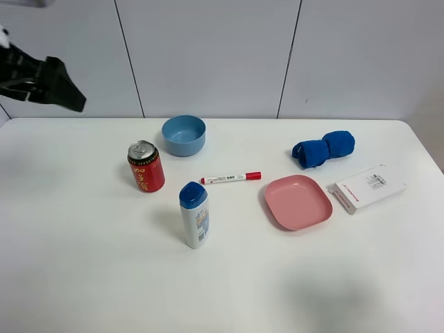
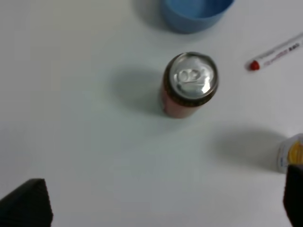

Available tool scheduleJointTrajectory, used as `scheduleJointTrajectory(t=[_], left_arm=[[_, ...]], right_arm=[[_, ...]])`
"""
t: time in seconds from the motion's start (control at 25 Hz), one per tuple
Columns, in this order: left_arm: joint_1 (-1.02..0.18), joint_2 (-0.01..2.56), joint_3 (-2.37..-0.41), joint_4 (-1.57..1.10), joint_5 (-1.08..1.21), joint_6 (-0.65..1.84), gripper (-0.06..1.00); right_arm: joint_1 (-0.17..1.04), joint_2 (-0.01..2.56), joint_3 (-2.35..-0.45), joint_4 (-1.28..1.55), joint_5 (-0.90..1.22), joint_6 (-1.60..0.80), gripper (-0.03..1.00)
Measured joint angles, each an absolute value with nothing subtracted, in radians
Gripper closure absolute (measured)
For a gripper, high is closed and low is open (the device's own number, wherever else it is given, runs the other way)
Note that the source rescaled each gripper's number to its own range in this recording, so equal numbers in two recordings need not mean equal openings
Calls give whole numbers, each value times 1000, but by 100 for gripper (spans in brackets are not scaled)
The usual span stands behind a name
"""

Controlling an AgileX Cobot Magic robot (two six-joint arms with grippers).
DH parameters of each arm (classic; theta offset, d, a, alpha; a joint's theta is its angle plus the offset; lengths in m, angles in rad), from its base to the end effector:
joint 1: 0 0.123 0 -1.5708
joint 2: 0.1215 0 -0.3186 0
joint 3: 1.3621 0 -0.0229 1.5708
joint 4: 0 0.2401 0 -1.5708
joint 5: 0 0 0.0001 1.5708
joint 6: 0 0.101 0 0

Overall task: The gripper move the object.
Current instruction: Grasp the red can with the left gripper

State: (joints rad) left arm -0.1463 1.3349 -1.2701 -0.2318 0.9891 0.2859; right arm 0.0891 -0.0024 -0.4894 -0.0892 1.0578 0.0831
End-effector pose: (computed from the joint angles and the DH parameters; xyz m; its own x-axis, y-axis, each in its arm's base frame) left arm 0.2548 -0.0572 0.3869 -0.7577 0.2667 -0.5956 0.3759 0.9244 -0.0643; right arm -0.0377 -0.0112 0.2651 -0.4578 -0.0016 -0.8890 -0.0021 1.0000 -0.0008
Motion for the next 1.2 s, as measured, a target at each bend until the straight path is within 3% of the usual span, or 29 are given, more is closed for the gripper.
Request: scheduleJointTrajectory(t=[0.44,1.2], left_arm=[[-314,1546,-1273,-234,807,332,-6],[-325,1846,-1273,-167,667,355,-6]], right_arm=[[89,-2,-489,-89,1058,83,-3],[89,-2,-489,-89,1058,83,-3]])
